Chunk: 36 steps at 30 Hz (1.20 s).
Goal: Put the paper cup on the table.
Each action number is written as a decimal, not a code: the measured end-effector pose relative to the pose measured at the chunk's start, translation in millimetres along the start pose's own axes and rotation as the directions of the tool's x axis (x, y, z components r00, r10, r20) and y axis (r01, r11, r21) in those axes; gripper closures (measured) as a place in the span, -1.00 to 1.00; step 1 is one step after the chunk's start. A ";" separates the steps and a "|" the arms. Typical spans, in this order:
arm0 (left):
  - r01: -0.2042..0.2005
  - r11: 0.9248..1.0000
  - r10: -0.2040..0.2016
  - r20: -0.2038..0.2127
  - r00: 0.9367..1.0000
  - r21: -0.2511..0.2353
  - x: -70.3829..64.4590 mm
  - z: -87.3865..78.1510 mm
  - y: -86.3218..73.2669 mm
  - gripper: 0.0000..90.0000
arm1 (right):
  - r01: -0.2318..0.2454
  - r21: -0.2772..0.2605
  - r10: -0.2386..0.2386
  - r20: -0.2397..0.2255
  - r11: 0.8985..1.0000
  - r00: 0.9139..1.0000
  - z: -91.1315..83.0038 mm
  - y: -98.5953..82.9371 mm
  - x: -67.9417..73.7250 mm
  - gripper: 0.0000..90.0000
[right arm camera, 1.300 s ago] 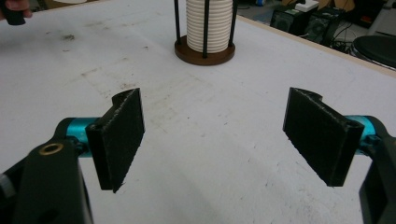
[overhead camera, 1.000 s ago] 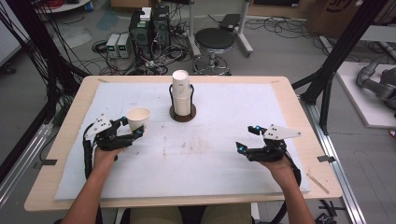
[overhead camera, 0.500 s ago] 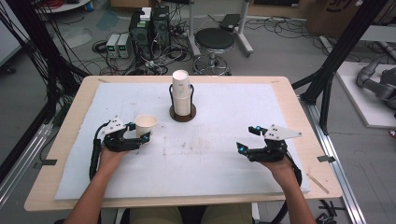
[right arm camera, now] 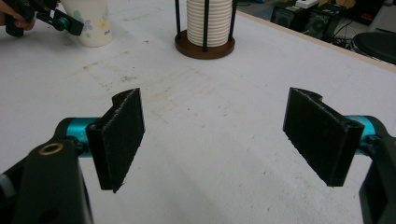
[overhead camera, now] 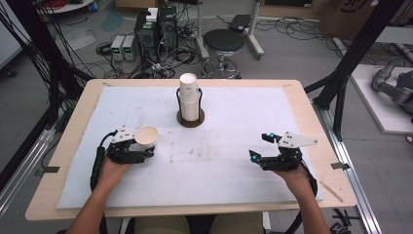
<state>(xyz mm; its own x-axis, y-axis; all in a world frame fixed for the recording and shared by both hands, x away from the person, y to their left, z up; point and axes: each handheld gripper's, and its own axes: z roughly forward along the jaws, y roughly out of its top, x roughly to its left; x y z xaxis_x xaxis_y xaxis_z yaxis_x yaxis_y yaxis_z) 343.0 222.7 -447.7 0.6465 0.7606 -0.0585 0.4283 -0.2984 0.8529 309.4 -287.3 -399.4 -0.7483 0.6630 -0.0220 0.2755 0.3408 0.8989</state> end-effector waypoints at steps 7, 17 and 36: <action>0.035 0.998 -0.034 0.015 0.999 -0.059 -1.5 -14.5 -2.4 -0.65 | -0.003 0.001 0.003 0.003 1.000 1.000 -1.4 -1.5 -1.3 -0.53; 0.085 0.953 -0.073 0.053 0.996 -0.292 3.1 -54.3 -4.9 -0.64 | -0.010 0.017 0.010 0.029 1.000 1.000 -4.6 -5.3 -4.8 -0.53; 0.072 0.902 -0.063 0.035 0.997 -0.426 6.3 -74.2 -8.9 -0.64 | -0.053 0.010 0.052 0.095 0.999 0.994 -17.8 -11.3 -11.3 -0.53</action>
<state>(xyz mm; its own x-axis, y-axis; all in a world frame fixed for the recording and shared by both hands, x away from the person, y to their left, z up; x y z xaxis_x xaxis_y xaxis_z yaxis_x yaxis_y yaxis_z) 296.4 272.9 -417.2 0.6401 0.7571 -0.1308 0.1639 0.0319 0.9860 304.0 -310.5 -401.5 -0.6724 0.7400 -0.0164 0.3209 0.3114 0.8944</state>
